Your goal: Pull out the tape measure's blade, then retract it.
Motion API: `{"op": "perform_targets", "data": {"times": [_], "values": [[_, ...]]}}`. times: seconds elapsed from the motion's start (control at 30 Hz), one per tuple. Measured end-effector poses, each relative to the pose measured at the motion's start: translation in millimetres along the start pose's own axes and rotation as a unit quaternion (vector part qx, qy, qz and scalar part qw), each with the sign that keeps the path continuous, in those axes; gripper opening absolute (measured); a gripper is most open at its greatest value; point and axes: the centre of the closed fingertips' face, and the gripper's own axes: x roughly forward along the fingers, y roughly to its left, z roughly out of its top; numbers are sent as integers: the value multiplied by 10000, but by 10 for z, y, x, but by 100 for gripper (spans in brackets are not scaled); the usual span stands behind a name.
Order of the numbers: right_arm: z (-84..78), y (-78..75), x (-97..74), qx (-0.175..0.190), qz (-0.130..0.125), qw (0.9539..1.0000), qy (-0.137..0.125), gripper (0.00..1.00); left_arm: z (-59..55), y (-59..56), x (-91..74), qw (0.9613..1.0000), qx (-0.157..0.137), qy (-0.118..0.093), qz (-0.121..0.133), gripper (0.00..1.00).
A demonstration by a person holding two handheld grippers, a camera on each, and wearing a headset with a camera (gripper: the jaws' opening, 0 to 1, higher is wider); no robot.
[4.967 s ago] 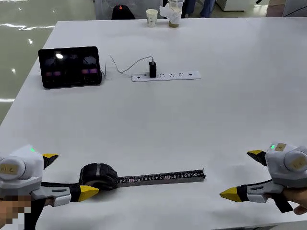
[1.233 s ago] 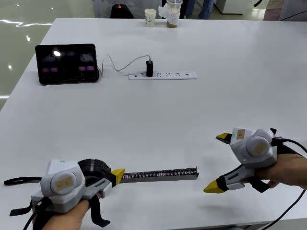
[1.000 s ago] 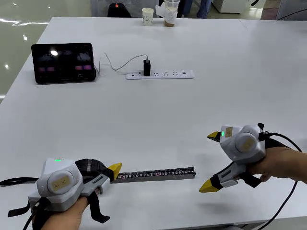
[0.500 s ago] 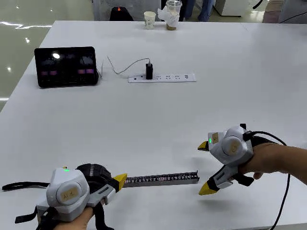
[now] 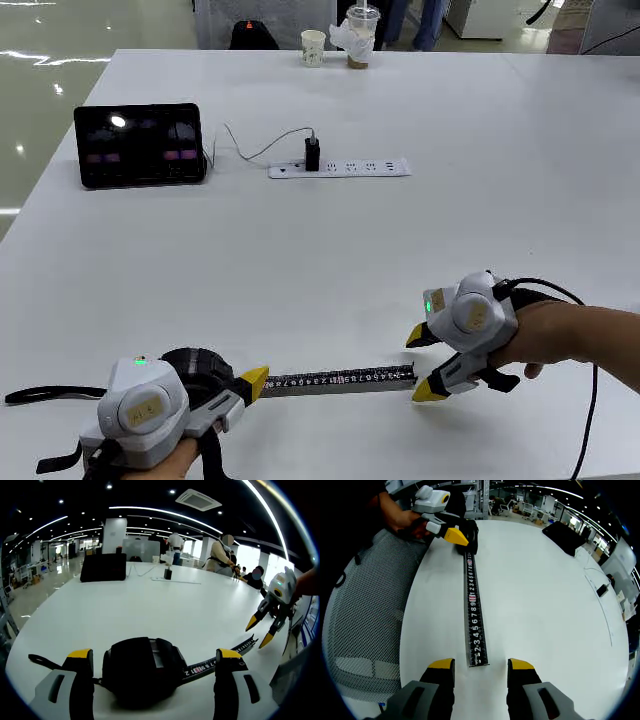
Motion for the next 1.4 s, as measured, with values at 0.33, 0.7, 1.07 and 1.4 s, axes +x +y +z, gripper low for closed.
{"op": "perform_targets", "data": {"times": [0.33, 0.7, 1.07, 1.4], "values": [[-8, 8, 39, -123, 73, 9998, 133, 31, 12, 31, 4, 10000, -39, -27, 45, 99], [-44, 17, 82, -155, 107, 9996, 214, 22, 26, 33, 2, 9999, -67, -47, 71, 99], [-46, 20, 88, -160, 61, 9995, 254, 15, 33, 32, 6, 9999, -105, -58, 72, 99], [-40, 27, 90, 9, 92, 9995, 291, 12, 37, 56, 11, 9998, -102, -74, 129, 98]]}}
